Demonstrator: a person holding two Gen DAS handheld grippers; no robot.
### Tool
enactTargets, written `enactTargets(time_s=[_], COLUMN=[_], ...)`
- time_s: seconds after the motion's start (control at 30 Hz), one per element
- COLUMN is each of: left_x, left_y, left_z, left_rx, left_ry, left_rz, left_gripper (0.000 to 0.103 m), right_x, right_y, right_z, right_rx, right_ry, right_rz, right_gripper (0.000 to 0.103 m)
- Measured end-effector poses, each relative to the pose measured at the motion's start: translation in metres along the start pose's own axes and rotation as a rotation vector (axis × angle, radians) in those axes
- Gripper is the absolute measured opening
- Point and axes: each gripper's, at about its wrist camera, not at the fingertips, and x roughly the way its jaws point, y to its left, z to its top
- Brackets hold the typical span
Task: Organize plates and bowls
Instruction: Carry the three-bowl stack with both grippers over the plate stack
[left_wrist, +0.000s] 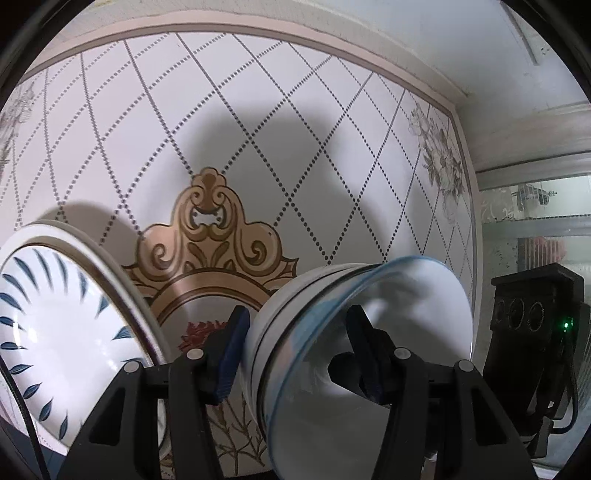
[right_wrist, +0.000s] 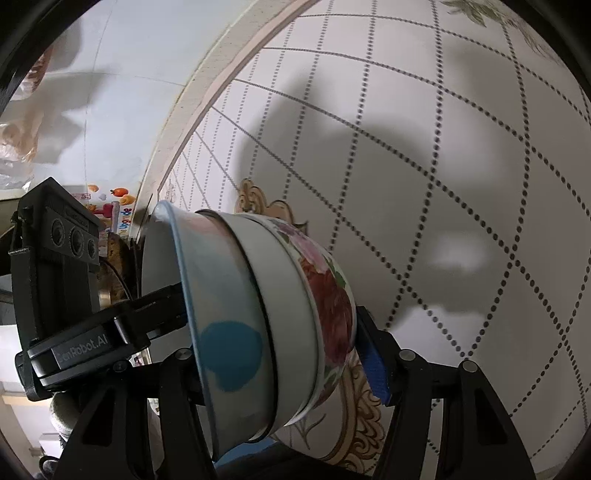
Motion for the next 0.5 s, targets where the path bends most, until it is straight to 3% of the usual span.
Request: enactTargets(time_s=[0.5], left_x=[-0.076], left_y=[0.060], left_z=[-0.005], left_rx=[-0.123], left_ry=[-0.117], left_rz=[0.009], left_gripper=[0.052], right_x=[0.014], right_y=[0.090], right_z=[0.001], right_rx=[-0.149], right_ry=[0.061], right_rz=[0.022], right_gripper=[0.064])
